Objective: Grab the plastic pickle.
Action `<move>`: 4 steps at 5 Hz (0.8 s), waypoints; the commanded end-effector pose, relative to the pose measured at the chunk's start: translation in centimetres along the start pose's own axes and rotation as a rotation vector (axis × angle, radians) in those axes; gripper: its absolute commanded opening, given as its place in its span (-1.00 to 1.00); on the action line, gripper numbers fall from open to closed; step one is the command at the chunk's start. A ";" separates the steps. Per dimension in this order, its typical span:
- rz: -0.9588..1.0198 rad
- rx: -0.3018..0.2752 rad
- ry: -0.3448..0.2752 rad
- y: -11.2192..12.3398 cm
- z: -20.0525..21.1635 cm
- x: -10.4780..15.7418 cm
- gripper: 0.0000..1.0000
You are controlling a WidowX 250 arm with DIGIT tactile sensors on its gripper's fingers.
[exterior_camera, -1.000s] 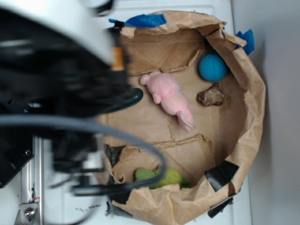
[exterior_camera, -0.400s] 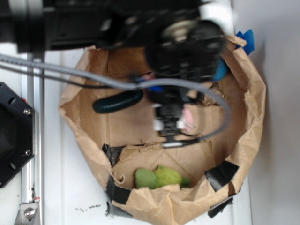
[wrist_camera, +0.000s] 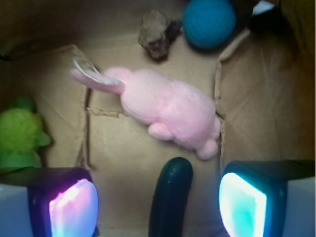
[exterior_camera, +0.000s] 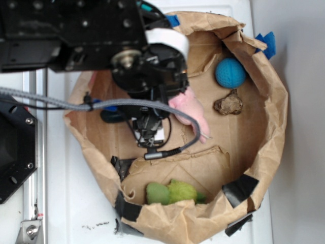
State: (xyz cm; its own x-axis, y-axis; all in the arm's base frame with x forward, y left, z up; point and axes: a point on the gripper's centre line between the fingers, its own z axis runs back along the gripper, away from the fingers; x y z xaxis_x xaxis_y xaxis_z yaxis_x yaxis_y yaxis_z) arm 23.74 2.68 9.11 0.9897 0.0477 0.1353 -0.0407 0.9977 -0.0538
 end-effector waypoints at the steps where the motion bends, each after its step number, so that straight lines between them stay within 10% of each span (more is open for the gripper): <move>1: 0.060 0.004 0.014 1.3 -3.2 -1.1 1.00; 4: 0.056 0.034 0.023 1.4 -6.6 -4.5 0.93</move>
State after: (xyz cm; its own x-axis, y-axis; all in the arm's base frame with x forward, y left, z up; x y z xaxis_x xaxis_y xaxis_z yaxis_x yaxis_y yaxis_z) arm 20.43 3.46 1.86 0.9895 0.0876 0.1149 -0.0850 0.9960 -0.0268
